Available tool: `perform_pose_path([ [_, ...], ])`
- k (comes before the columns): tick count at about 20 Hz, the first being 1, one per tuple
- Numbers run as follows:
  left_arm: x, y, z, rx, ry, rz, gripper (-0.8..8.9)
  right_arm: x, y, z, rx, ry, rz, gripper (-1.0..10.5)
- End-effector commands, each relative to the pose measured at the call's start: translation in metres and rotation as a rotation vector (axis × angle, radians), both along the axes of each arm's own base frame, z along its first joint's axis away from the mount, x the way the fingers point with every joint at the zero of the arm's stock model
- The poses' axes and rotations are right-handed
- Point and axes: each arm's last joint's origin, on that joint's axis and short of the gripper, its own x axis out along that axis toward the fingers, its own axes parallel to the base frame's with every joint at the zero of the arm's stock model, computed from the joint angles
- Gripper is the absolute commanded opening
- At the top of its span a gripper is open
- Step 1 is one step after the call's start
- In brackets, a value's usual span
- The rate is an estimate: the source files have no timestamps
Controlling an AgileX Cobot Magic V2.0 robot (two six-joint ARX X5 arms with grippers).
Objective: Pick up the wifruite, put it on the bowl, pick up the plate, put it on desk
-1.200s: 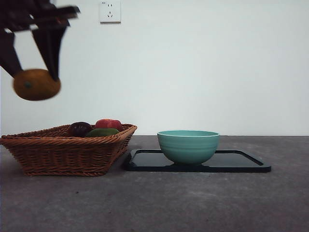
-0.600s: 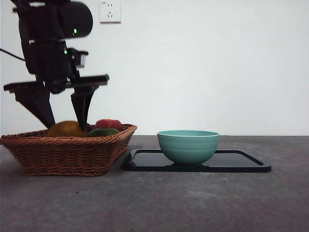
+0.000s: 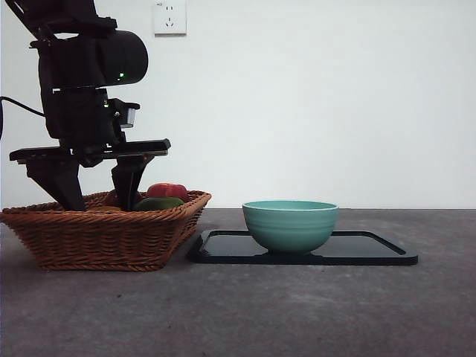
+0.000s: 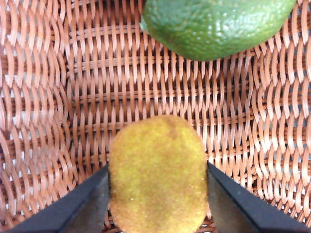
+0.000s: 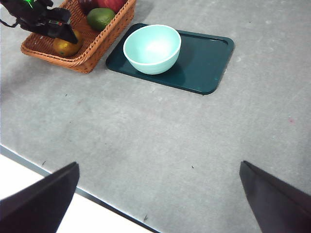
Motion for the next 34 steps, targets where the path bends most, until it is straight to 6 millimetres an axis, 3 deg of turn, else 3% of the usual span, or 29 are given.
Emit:
perform_pose_path([
  [1, 0.006, -0.003, 0.000, -0.007, -0.001, 0.001, 4.01, 0.000, 0.000, 0.002, 0.011, -0.004, -0.001, 5.5],
  [3, 0.005, -0.003, 0.002, -0.005, 0.005, -0.001, 4.77, 0.000, 0.000, 0.002, 0.012, -0.004, -0.001, 5.5],
  [6, 0.008, -0.004, 0.016, -0.006, -0.003, -0.007, 4.79, 0.000, 0.000, 0.002, 0.013, -0.005, -0.001, 5.5],
  [9, 0.006, -0.004, 0.054, -0.023, -0.070, -0.034, 5.42, 0.000, 0.000, 0.002, 0.012, -0.004, -0.001, 5.5],
  [11, -0.006, 0.000, 0.083, -0.053, -0.113, -0.051, 5.41, 0.000, 0.000, 0.002, 0.012, -0.004, -0.001, 5.5],
  [16, -0.068, 0.017, 0.146, -0.153, -0.181, -0.175, 5.39, 0.000, 0.000, 0.002, 0.012, -0.005, -0.001, 5.5],
  [20, -0.141, 0.032, 0.189, -0.204, -0.260, -0.370, 5.39, 0.000, 0.000, 0.002, 0.012, -0.005, -0.001, 5.5],
  [23, -0.195, 0.046, 0.210, -0.227, -0.343, -0.505, 5.39, 0.000, 0.000, 0.002, 0.014, -0.008, -0.001, 5.5],
  [28, -0.262, 0.084, 0.219, -0.291, -0.447, -0.601, 5.34, 0.001, 0.000, 0.002, 0.042, 0.006, -0.021, 5.5],
  [34, -0.305, 0.116, 0.183, -0.321, -0.500, -0.594, 5.34, 0.001, 0.001, 0.004, 0.104, 0.024, -0.060, 5.5],
])
